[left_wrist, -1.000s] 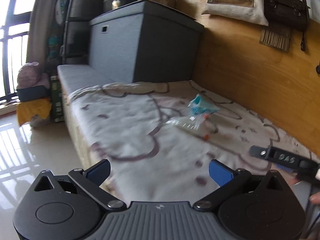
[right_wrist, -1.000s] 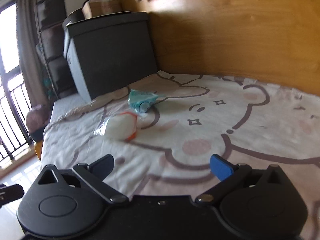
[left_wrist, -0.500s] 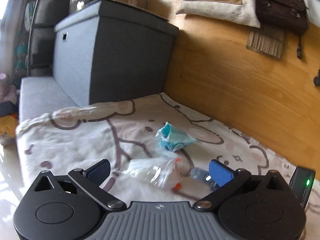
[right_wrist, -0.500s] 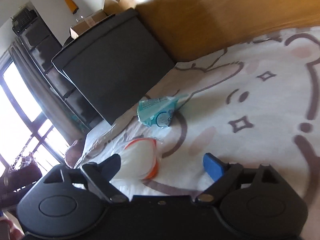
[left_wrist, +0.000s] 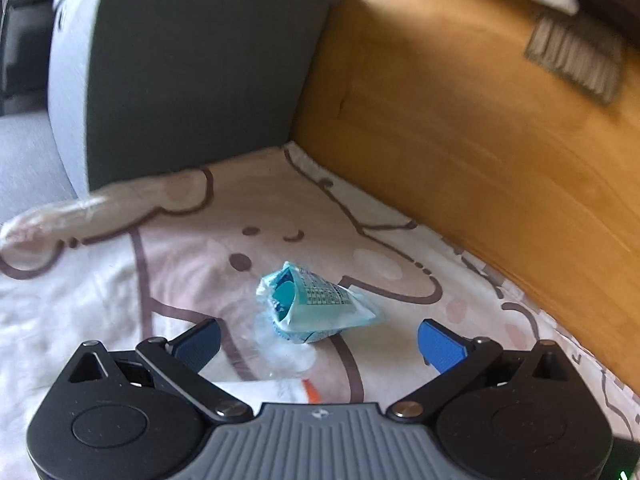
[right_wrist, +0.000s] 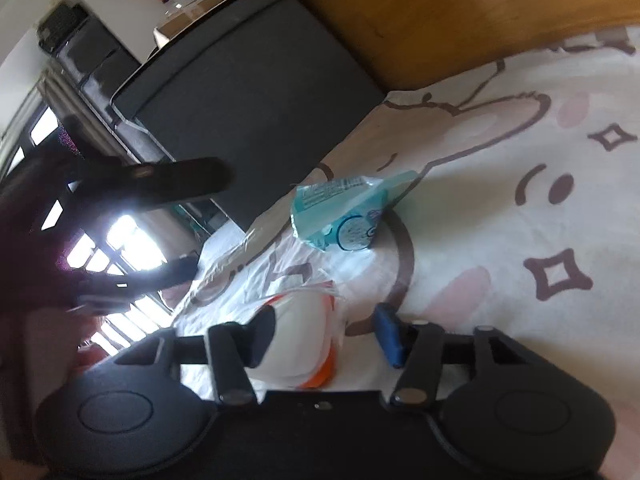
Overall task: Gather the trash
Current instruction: 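Lower left tool to the teal wrapper while right tool reaches the clear bottle, then close left tool on the teal wrapper while right tool grasps the clear bottle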
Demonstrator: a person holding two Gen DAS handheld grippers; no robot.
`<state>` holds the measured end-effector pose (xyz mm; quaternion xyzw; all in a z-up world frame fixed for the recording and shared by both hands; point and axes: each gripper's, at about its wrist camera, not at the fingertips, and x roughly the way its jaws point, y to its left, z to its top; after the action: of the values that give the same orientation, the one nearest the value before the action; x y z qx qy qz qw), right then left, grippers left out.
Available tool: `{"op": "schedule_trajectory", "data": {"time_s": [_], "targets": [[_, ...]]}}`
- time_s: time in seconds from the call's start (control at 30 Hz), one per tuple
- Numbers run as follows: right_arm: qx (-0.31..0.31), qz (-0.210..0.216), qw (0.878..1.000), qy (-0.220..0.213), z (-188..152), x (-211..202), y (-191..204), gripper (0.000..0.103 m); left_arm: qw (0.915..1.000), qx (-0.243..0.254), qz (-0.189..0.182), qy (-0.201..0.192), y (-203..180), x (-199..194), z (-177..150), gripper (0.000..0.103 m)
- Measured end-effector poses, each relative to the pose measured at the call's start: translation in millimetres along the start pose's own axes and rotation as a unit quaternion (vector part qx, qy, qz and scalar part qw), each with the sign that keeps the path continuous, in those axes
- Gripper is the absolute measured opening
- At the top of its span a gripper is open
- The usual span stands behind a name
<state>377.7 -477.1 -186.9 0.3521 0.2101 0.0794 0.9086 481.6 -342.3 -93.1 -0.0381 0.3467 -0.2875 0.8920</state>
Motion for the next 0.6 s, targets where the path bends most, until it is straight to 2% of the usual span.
{"op": "schedule_trajectory", "data": {"time_s": [0.1, 0.17, 0.4, 0.6], "targets": [[0.018, 0.010, 1.000, 0.001, 0.0, -1.0, -5.7, 0.035, 0.9996, -0.024, 0.016, 0.005, 2.7, 21.7, 5.8, 0.103], [0.033, 0.023, 0.999, -0.001, -0.7, -4.7, -10.6, 0.029, 0.9983, -0.056, 0.010, 0.009, 6.7, 34.3, 9.3, 0.103], [0.042, 0.035, 0.999, 0.001, -0.9, -5.5, -13.2, 0.027, 0.9846, -0.170, 0.010, 0.038, 17.2, 76.5, 19.1, 0.103], [0.056, 0.028, 0.998, 0.003, -0.7, -5.9, -17.5, 0.015, 0.9788, -0.177, 0.046, 0.092, 15.9, 103.8, 22.2, 0.103]]}}
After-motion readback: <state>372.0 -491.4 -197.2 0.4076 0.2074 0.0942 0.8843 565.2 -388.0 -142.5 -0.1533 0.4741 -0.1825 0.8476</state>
